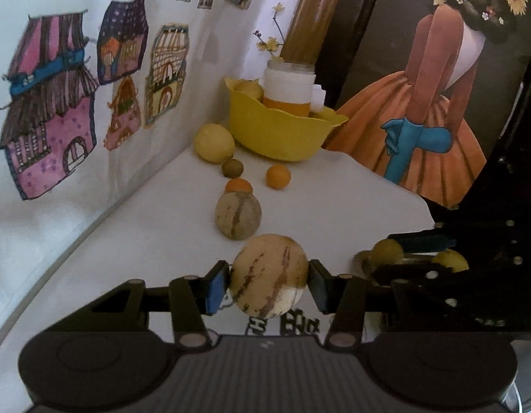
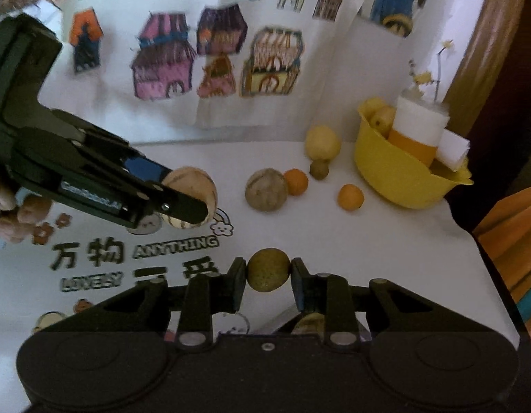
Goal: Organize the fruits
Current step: 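Carry the striped melon in the left tool while the right tool carries the brown fruit to the tray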
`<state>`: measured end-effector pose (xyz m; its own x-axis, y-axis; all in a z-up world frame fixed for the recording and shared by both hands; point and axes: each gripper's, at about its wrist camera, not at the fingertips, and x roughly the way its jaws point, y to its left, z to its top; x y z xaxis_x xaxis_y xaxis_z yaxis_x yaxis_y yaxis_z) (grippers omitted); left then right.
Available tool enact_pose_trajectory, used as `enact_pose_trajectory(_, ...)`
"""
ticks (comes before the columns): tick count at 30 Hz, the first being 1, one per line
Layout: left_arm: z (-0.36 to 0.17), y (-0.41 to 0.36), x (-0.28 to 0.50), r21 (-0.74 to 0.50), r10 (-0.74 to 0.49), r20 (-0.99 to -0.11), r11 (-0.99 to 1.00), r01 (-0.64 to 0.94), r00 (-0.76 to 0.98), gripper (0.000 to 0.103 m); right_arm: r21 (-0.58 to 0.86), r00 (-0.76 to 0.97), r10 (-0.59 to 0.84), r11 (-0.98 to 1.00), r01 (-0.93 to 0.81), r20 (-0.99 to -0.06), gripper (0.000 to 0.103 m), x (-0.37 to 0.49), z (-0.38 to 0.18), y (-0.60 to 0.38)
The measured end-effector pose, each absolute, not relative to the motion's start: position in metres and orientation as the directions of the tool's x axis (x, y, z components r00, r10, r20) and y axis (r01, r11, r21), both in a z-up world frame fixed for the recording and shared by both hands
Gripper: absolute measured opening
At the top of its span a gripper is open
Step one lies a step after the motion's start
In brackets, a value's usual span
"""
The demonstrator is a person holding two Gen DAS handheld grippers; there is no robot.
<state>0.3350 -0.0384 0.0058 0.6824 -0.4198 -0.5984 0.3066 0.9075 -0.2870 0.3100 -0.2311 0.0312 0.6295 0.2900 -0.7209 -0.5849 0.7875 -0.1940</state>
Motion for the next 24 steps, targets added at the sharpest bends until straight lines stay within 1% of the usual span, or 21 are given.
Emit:
enact_pose_trajectory(12, 0.035, -0.056, 0.283, -0.298, -0.455, -0.575, 0.891, 0.344, 0.680, 0.054, -0.186, 0.681, 0.302, 0.817, -0.545, -0.667, 0.030, 0.225, 0.072, -0.259)
enact_pose_trajectory(17, 0.043, -0.071, 0.264, -0.320, -0.485, -0.568, 0.874, 0.365, 0.664, 0.054, -0.183, 0.695, 0.287, 0.836, -0.518, -0.659, 0.030, 0.194, 0.077, -0.277)
enact_pose_trajectory(24, 0.042, -0.097, 0.241, -0.325, -0.520, -0.555, 0.854, 0.406, 0.649, 0.054, -0.175, 0.717, 0.255, 0.867, -0.467, -0.649, 0.030, 0.162, 0.067, -0.304)
